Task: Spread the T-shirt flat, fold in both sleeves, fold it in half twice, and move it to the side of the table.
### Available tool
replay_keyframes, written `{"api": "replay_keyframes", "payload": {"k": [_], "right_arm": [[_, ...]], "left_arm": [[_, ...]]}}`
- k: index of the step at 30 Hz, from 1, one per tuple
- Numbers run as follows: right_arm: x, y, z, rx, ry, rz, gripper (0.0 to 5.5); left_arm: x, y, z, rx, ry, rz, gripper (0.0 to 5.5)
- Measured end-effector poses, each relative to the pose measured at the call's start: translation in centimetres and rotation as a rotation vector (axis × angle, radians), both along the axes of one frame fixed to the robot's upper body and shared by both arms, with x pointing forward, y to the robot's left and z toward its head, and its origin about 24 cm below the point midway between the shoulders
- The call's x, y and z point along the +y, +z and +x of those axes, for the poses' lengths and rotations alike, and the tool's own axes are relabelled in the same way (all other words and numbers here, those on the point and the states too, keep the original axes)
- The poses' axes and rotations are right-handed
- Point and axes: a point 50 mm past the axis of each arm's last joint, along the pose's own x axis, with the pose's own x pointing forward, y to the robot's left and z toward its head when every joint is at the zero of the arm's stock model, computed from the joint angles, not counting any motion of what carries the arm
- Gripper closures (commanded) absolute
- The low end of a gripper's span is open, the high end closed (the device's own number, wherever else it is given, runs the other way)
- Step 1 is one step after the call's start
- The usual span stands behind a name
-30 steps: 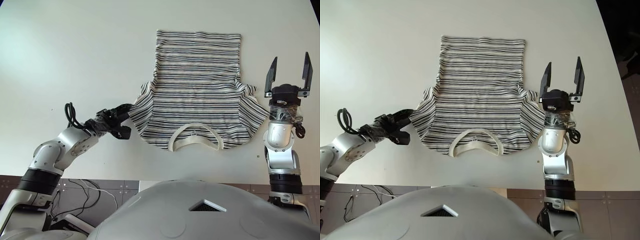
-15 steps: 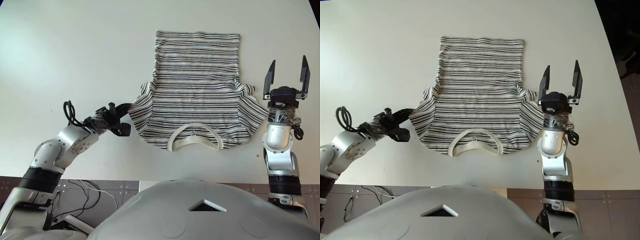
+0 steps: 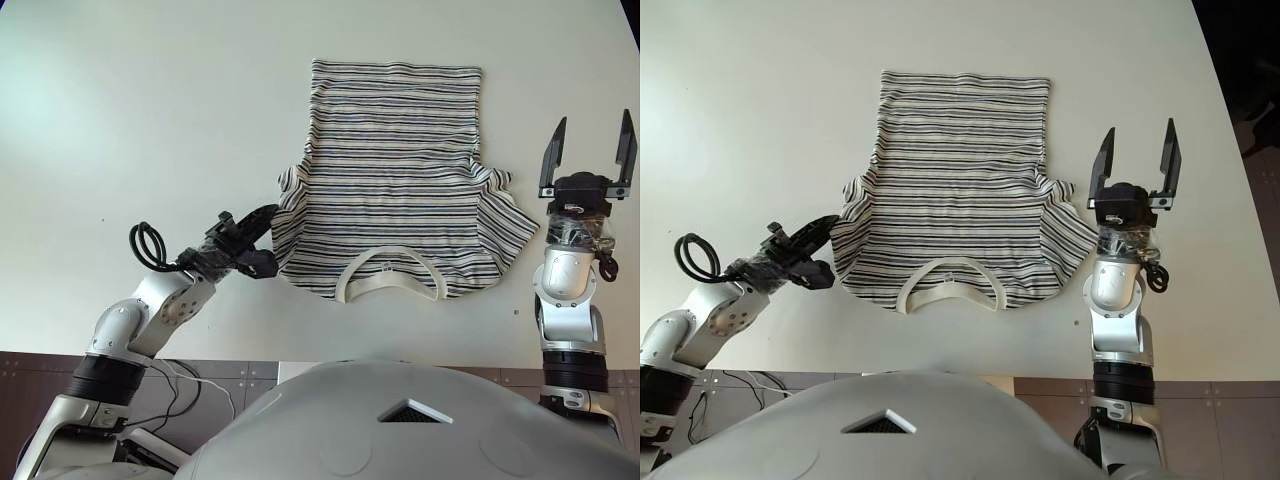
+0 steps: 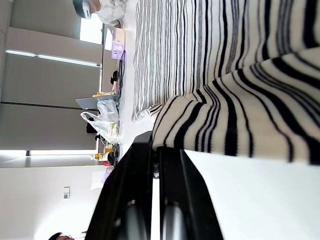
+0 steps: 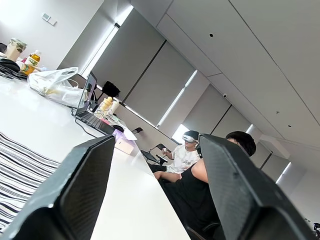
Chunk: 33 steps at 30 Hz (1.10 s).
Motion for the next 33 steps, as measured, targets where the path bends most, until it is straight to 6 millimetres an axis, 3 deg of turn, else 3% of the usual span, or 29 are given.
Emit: {"api": "replay_keyframes", "payload": {"k": [6,13,20,27,33], "right_arm": [[0.0,-0.2,0.0,0.009,-0.001,0.001,2.42],[-0.2,-0.8,-0.1,0.032,-0.005,0.003,2.42],[-0.2,-1.2,-0.2,0.043,-0.003,0.002,2.42],[-0.1,-1.7,-0.2,0.060,-0.003,0.006,2.42],[-0.2,-1.7,-0.3,0.063,-0.008,0.006,2.42]], "left_arm": [[-0.4,0.4,1.0,-0.065,-0.035,0.035,5.38],[-3.2,0.7,1.6,-0.139,-0.153,-0.004,5.38],[-5.2,-0.4,1.0,-0.113,-0.275,0.012,5.38],[-7.5,-1.3,0.9,-0.065,-0.374,-0.010,4.38],[-7.8,-1.5,0.6,-0.015,-0.387,-0.015,3.59]]}}
